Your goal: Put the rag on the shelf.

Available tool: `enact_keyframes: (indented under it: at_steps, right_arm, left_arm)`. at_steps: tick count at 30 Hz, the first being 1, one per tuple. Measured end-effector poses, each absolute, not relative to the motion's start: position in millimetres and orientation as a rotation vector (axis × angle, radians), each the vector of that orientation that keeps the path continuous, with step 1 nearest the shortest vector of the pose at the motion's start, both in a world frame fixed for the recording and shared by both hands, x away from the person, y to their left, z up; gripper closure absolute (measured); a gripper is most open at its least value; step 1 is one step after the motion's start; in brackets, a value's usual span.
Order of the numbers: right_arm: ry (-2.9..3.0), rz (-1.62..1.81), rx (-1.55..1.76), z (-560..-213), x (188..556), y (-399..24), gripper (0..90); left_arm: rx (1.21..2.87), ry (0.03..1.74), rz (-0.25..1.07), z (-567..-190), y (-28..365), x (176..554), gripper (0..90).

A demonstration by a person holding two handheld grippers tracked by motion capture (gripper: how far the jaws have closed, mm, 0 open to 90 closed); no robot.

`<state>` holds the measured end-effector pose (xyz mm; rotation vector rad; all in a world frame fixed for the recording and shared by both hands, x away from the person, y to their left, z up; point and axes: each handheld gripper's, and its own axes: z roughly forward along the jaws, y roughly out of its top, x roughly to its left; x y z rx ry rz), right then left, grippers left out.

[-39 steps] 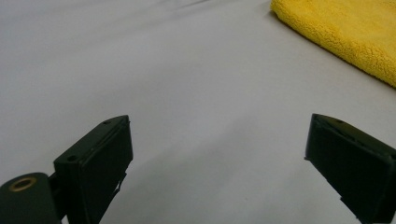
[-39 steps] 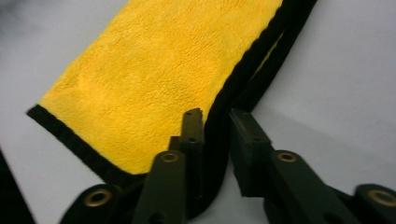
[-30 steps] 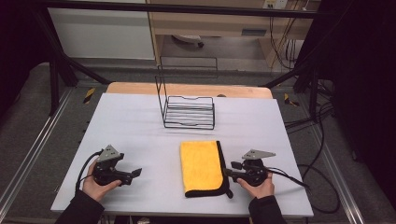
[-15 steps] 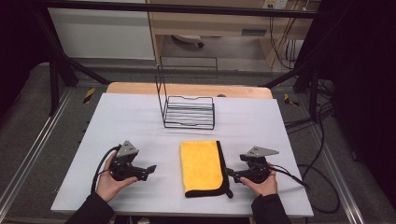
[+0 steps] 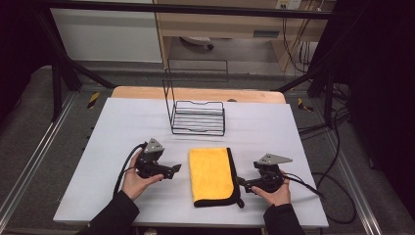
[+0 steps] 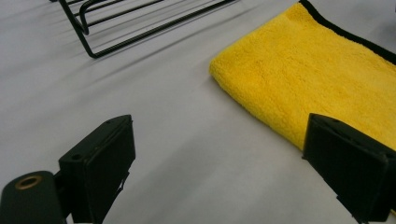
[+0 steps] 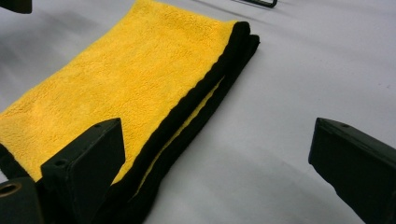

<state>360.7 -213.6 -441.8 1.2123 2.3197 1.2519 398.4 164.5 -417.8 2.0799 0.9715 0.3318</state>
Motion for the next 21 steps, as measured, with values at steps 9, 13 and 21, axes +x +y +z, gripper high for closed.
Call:
enact_keyframes:
  at_steps: [9, 13, 21]
  right_arm:
    - [2.320, 1.244, 1.214, -442.4, 360.9, -213.2, 3.1]
    - [2.322, 1.240, 1.223, -442.5, 360.6, -212.8, 3.2]
    - [2.329, 1.236, 1.222, -443.5, 360.8, -212.3, 3.5]
  left_arm:
    - [2.079, 0.994, 0.336, -417.1, 136.8, 416.2, 11.7]
    - [2.079, 1.024, 0.339, -418.0, 126.3, 425.1, 14.2]
    - [2.072, 1.094, 0.346, -425.2, 115.0, 438.4, 32.2]
